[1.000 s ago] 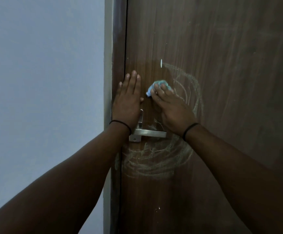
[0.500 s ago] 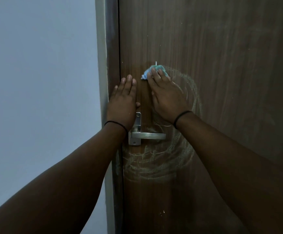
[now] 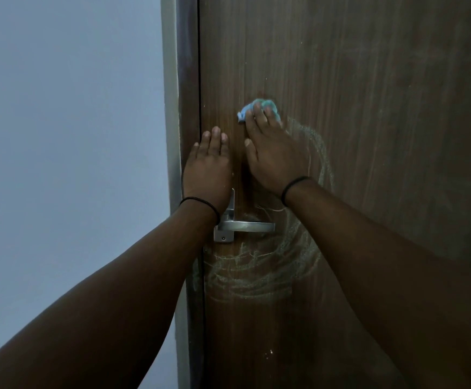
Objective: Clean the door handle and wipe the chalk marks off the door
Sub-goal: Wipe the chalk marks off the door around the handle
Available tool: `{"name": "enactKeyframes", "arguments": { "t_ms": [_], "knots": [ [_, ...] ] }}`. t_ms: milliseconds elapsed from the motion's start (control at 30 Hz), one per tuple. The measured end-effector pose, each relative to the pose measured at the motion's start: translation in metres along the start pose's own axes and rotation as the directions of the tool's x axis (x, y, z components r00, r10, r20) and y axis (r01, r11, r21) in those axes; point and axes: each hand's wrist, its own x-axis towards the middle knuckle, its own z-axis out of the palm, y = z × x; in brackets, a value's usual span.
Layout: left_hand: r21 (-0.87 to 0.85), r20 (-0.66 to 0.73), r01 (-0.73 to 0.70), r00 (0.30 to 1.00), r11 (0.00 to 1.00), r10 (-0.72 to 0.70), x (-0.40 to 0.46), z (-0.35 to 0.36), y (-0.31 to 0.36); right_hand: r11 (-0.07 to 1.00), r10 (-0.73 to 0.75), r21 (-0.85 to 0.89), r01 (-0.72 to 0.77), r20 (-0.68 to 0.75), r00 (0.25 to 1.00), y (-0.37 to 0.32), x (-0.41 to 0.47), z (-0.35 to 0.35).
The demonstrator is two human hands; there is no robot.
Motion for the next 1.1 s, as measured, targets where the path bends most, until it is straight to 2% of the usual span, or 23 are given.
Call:
{"name": "enactKeyframes", "arguments": {
  "t_ms": [133,200,267,367,467,567,633,767,833,967,1033,1100],
  "knots": [
    [0.006,0.024,-0.012,1.000,1.000,0.011,-0.001,0.001,-0.003,0.988,-0.154,0.051,0.147,0.185,0.971,0.003,-0.084,0.018],
    [0.008,0.029,-0.009,1.000,1.000,0.009,-0.001,0.001,-0.002,0.980,-0.197,0.065,0.187,0.221,0.955,0.011,-0.094,0.018],
    [0.005,0.039,-0.012,0.999,1.000,0.012,-0.001,0.000,-0.002,0.986,-0.163,0.071,0.153,0.186,0.969,0.018,-0.079,0.012],
    [-0.009,0.049,-0.010,0.999,1.000,0.010,-0.001,0.000,-0.003,0.998,-0.034,0.058,0.029,0.077,0.996,0.026,-0.039,-0.003],
    [-0.003,0.046,-0.013,0.999,1.000,0.013,0.000,0.002,-0.003,0.999,-0.016,0.034,0.014,0.062,0.998,0.027,-0.021,-0.005],
    [-0.010,0.044,-0.012,0.999,1.000,0.012,-0.001,0.001,-0.003,0.990,-0.119,0.086,0.109,0.124,0.985,0.022,-0.053,0.006],
    [-0.010,0.053,-0.008,0.999,1.000,0.009,-0.003,0.001,-0.003,0.971,-0.222,0.143,0.193,0.222,0.950,0.020,-0.088,0.014],
    [-0.003,0.067,0.009,0.998,1.000,-0.009,-0.008,0.001,0.001,0.949,-0.290,0.217,0.227,0.330,0.898,0.036,-0.108,0.014],
    [0.008,0.062,0.007,0.998,1.000,-0.008,-0.008,0.001,0.003,0.960,-0.266,0.168,0.226,0.281,0.922,0.040,-0.094,0.008],
    [0.001,0.049,0.012,0.999,1.000,-0.012,-0.008,0.001,0.003,0.990,-0.121,0.086,0.110,0.132,0.984,0.033,-0.047,-0.005],
    [0.004,0.030,0.009,0.999,1.000,-0.009,-0.009,0.002,0.005,0.997,-0.056,0.062,0.050,0.102,0.993,0.026,-0.033,-0.003],
    [-0.009,-0.001,0.015,1.000,1.000,-0.015,-0.010,0.003,0.008,0.997,-0.054,0.063,0.047,0.113,0.992,0.022,-0.035,0.001]
  ]
}}
